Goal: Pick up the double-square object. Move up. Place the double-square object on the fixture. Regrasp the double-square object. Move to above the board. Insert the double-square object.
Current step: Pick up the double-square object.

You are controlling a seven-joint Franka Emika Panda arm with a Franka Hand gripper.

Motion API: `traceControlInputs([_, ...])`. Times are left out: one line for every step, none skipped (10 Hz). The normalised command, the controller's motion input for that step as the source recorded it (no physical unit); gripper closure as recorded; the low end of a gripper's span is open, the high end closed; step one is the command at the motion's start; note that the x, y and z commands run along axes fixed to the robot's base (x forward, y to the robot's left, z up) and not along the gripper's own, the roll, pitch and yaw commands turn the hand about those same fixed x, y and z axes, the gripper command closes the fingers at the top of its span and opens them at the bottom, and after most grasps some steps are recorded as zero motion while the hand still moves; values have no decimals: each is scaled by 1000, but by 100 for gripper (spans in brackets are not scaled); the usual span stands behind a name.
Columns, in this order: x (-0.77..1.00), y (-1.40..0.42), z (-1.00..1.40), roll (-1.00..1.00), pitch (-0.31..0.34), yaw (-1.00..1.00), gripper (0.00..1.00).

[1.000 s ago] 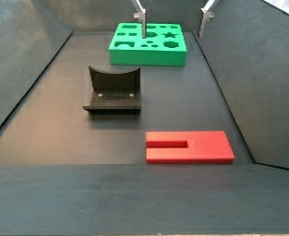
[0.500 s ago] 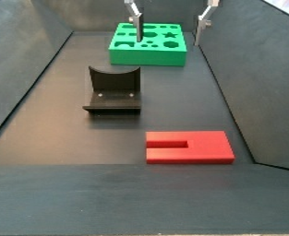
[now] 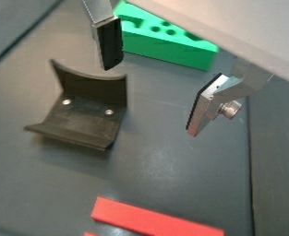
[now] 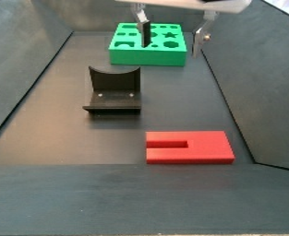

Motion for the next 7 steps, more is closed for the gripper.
traceControlInputs([71,477,-283,0,57,-549,0])
traceControlInputs([154,660,-423,0,76,-357,0])
traceControlInputs([200,711,-454,0,87,-294,0])
traceControlInputs([274,694,-480,0,94,-306,0])
traceControlInputs([340,626,-497,0,99,-374,0])
traceControlInputs([377,540,-500,0,100,-454,0])
traceControlInputs([411,466,-503,0,107,-529,0])
